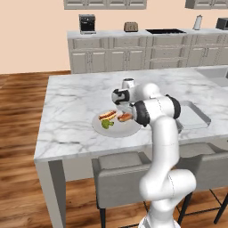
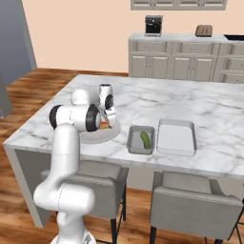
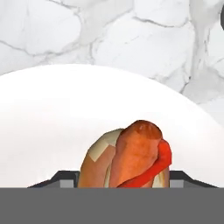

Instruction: Place one cooked food and one vegetable from the large plate to each tupperware container.

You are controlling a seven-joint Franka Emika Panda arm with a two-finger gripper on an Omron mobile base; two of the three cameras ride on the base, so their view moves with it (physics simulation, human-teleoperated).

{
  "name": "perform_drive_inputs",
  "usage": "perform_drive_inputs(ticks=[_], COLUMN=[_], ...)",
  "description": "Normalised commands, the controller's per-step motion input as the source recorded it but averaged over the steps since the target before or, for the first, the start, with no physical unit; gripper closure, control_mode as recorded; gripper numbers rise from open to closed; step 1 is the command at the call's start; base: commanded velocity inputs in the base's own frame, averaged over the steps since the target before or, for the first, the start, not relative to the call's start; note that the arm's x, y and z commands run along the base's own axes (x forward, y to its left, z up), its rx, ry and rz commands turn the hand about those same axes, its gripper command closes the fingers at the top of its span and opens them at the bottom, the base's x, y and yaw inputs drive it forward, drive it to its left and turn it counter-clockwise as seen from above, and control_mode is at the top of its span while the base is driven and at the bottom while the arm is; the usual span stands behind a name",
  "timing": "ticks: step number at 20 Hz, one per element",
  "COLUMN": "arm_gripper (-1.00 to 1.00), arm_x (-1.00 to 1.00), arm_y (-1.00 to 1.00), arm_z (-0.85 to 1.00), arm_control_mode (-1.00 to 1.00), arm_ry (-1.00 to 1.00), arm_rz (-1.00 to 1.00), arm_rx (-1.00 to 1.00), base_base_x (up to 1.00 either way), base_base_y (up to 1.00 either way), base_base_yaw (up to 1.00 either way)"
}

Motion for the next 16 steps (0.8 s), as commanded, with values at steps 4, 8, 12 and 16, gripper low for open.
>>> perform_drive_inputs(ticks=[4, 8, 12, 16], arm_gripper=[1.00, 1.00, 1.00, 1.00], arm_x=[-0.93, -0.67, -0.30, 0.00], arm_y=[-0.59, -0.62, -0.86, -1.00], arm_z=[0.40, 0.66, 0.68, 0.12], arm_control_mode=[-1.00, -1.00, -1.00, -1.00], arm_ry=[-0.02, 0.00, 0.00, 0.03], arm_rz=[0.63, 0.62, 0.54, 0.28], arm_rx=[-0.11, 0.00, 0.10, 0.19], base_base_x=[0.00, 0.00, 0.00, 0.00], base_base_y=[0.00, 0.00, 0.00, 0.00], base_base_yaw=[0.00, 0.00, 0.00, 0.00])
